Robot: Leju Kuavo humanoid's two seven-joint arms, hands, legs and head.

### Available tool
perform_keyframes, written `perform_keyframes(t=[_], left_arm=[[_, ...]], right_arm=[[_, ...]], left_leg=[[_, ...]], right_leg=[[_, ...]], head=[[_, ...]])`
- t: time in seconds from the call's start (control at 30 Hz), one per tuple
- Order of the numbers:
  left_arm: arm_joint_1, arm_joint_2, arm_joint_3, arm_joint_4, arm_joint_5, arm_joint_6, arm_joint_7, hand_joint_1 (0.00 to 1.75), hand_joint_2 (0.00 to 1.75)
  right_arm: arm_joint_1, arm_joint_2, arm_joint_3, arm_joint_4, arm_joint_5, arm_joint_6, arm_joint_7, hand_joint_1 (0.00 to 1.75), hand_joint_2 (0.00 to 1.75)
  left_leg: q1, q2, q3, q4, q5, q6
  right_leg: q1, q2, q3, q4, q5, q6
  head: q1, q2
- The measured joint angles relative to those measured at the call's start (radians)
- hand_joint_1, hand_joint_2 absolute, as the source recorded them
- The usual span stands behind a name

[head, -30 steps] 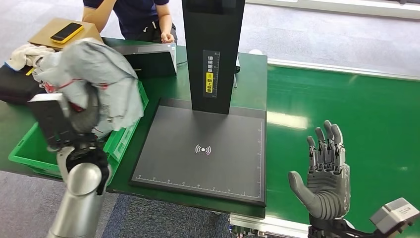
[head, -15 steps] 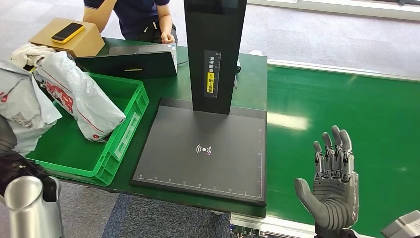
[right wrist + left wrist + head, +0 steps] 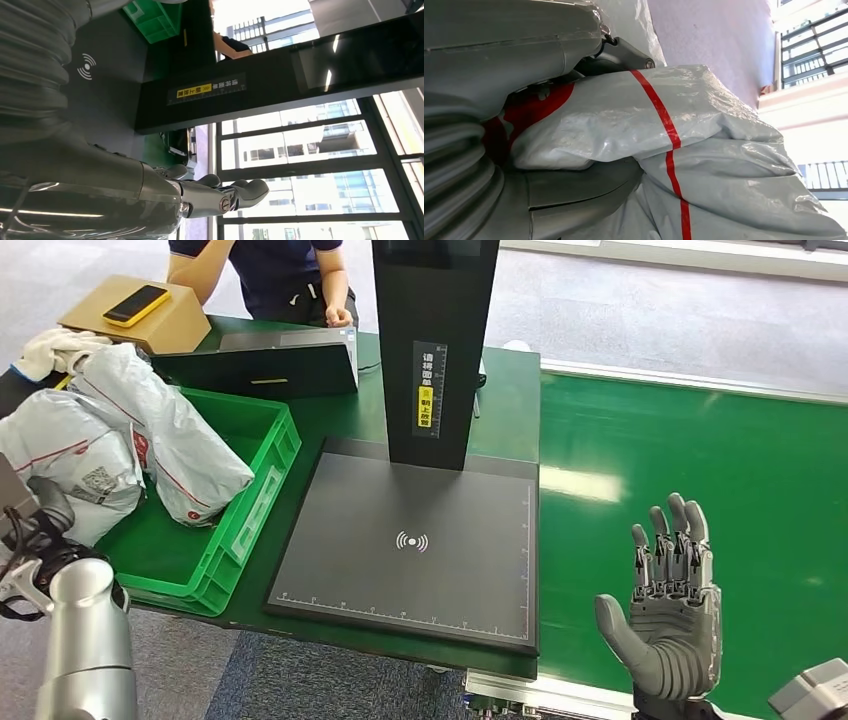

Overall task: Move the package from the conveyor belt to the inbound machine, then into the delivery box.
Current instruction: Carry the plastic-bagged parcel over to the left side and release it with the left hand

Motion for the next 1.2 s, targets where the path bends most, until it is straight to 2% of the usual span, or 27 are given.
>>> perform_keyframes(t=[0.3, 0.67, 0.73, 0.8, 0.87, 1.2], left_arm=[[-0.101, 0.005, -0.072, 0.121, -0.066, -0.002, 0.009, 1.75, 1.75], [-0.146, 0.004, -0.202, 0.142, -0.116, -0.044, 0.033, 1.75, 1.75], [-0.154, 0.004, -0.221, 0.145, -0.12, -0.05, 0.041, 1.12, 1.75], [-0.162, 0.003, -0.237, 0.151, -0.121, -0.059, 0.048, 0.24, 1.75], [-0.171, 0.002, -0.25, 0.16, -0.12, -0.068, 0.051, 0.0, 1.75], [-0.203, -0.006, -0.283, 0.189, -0.028, -0.077, 0.015, 0.0, 1.75]], right_arm=[[-0.012, -0.005, 0.015, 0.002, -0.006, -0.006, 0.005, 0.0, 1.75], [-0.019, -0.015, 0.017, 0.013, -0.022, 0.004, 0.003, 0.0, 1.75], [-0.02, -0.016, 0.017, 0.015, -0.023, 0.004, 0.002, 0.0, 1.75], [-0.021, -0.018, 0.016, 0.016, -0.024, 0.004, 0.001, 0.0, 1.75], [-0.021, -0.02, 0.016, 0.017, -0.024, 0.004, 0.001, 0.0, 1.75], [-0.028, -0.021, 0.011, 0.024, -0.025, 0.004, -0.003, 0.0, 1.75]], left_leg=[[0.0, 0.0, 0.0, 0.0, 0.0, 0.0], [0.0, 0.0, -0.001, 0.001, 0.0, 0.0], [0.0, 0.0, -0.001, 0.001, 0.0, 0.0], [0.0, 0.0, -0.001, 0.001, 0.0, 0.0], [0.0, 0.0, -0.001, 0.001, 0.0, 0.0], [0.0, 0.0, -0.001, 0.001, 0.0, 0.0]], right_leg=[[0.0, 0.0, 0.0, 0.0, 0.001, 0.0], [0.0, 0.0, -0.001, 0.0, 0.001, 0.0], [0.0, 0.0, 0.0, 0.0, 0.001, 0.0], [0.0, 0.0, 0.0, 0.0, 0.001, 0.0], [0.0, 0.0, 0.0, 0.0, 0.001, 0.0], [0.0, 0.0, 0.0, 0.0, 0.001, 0.0]], head=[[0.0, 0.0], [0.0, 0.0], [0.0, 0.0], [0.0, 0.0], [0.0, 0.0], [0.0, 0.0]])
